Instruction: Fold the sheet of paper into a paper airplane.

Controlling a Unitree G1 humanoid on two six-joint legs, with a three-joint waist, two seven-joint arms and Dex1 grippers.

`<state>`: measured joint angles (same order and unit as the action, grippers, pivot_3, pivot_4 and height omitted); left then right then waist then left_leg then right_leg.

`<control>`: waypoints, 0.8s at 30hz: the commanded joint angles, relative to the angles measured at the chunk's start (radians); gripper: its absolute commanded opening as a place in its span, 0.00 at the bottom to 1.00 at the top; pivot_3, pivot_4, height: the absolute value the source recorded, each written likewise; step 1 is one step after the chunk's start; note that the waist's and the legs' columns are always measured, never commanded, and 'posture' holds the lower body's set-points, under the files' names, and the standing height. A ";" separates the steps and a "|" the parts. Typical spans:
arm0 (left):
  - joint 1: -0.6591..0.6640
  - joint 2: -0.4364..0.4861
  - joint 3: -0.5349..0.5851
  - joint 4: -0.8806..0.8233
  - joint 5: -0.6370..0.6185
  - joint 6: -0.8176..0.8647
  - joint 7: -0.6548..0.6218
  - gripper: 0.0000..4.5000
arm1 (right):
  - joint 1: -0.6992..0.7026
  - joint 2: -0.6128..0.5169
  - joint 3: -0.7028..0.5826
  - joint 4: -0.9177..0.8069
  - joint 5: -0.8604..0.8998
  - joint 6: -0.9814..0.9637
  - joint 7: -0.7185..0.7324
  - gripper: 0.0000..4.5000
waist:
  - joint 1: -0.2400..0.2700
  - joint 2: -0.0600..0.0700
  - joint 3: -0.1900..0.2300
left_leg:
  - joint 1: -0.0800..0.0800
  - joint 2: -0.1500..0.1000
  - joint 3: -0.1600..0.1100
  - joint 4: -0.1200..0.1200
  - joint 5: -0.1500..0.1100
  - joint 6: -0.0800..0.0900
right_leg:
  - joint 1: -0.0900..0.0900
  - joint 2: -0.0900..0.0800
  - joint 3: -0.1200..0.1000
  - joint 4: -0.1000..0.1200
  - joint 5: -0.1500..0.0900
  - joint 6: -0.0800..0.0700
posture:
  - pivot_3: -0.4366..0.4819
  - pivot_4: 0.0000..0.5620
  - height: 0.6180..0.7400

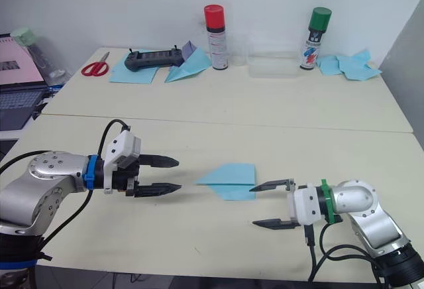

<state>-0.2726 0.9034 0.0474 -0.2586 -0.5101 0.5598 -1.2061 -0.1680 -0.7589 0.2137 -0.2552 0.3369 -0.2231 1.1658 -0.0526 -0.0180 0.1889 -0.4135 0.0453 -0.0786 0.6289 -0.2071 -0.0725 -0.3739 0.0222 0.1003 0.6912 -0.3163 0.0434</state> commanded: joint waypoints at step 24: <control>0.012 -0.262 -0.249 0.083 0.203 -0.112 0.208 0.01 | -0.143 0.218 0.089 0.183 -0.098 0.481 -0.153 0.00 | 0.006 0.000 0.000 | -0.002 -0.001 -0.001 0.000 0.000 0.000 | -0.003 0.000 -0.001 0.004 0.002 -0.004 | 0.48 0.27 1.00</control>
<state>-0.2662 0.6375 -0.1944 -0.1685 -0.3245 0.4759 -0.9940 -0.3215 -0.5298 0.2984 -0.0376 0.2535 0.2525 1.0173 -0.0466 -0.0182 0.1889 -0.4156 0.0444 -0.0795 0.6287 -0.2071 -0.0726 -0.3771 0.0225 0.0996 0.6949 -0.3144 0.0401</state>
